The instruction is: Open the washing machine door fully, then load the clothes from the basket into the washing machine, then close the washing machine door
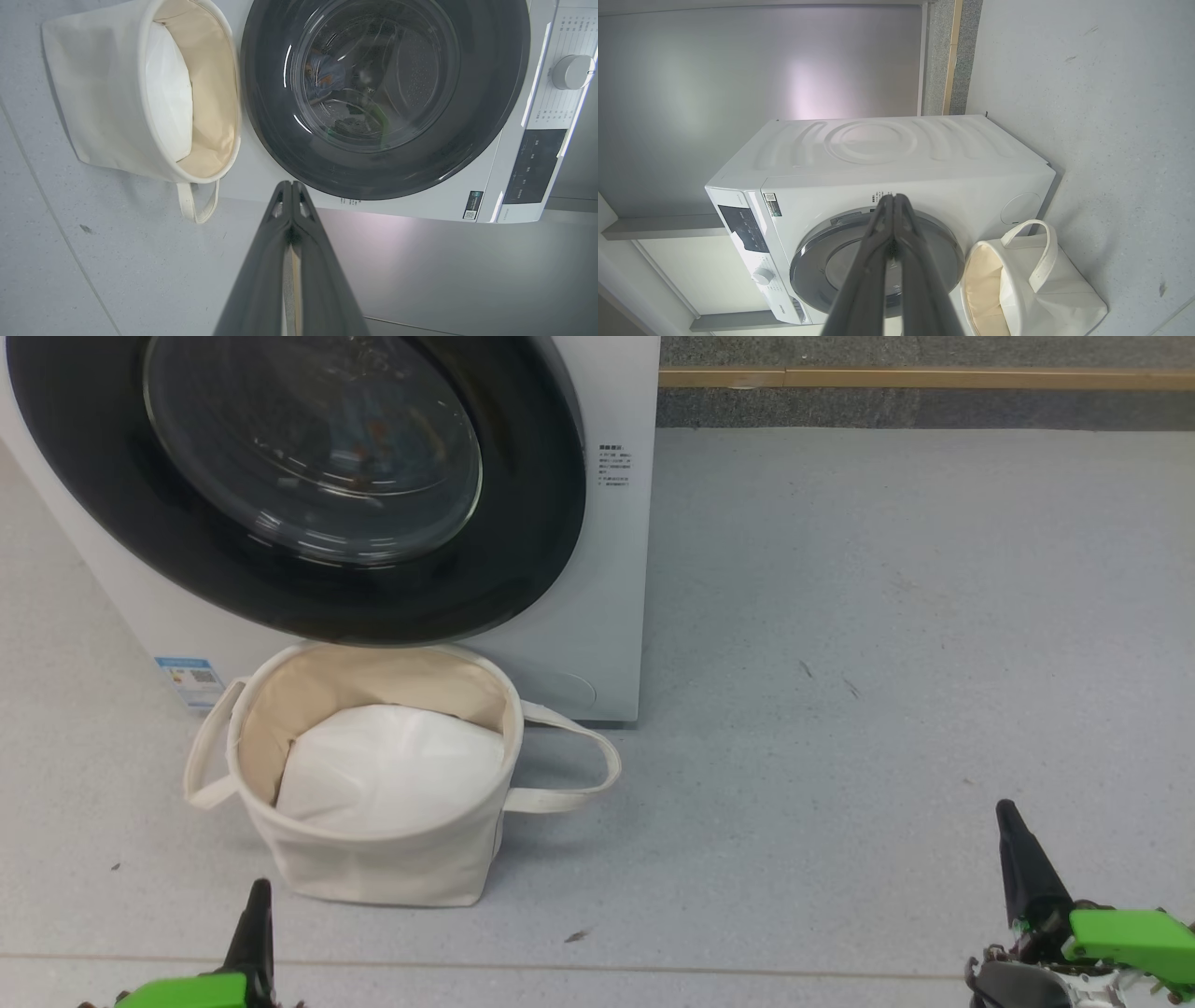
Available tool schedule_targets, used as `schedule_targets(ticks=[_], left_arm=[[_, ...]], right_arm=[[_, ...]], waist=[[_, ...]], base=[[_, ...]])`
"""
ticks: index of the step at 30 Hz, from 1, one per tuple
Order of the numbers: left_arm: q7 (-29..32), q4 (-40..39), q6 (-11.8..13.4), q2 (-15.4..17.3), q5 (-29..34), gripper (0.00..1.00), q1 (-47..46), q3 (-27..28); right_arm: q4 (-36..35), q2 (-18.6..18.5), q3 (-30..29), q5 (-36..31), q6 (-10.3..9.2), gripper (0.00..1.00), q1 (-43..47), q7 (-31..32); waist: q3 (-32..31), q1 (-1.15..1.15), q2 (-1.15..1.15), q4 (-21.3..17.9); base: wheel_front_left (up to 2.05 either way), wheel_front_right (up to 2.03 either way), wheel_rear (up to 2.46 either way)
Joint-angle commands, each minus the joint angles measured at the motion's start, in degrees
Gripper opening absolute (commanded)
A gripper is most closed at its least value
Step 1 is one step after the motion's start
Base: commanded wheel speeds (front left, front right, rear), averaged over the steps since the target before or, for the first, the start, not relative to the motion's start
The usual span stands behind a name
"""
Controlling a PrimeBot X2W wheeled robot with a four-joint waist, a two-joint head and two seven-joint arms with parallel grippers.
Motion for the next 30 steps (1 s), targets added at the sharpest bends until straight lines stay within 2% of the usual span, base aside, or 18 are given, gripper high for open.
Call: schedule_targets(ticks=[1,30], left_arm=[[0.49,-2.12,-0.41,0.50,-0.30,0.00,-1.45,2.38],[0.52,-2.13,-0.41,0.48,-0.27,0.00,-1.45,2.41]], right_arm=[[-2.10,-0.73,1.46,0.32,0.02,0.00,-1.70,0.43],[-2.10,-0.73,1.46,0.32,0.02,0.00,-1.70,0.43]], waist=[[0.00,0.00,0.00,0.00],[0.00,0.00,0.00,0.00]], base=[[0.00,0.00,0.00],[0.00,0.00,0.00]])
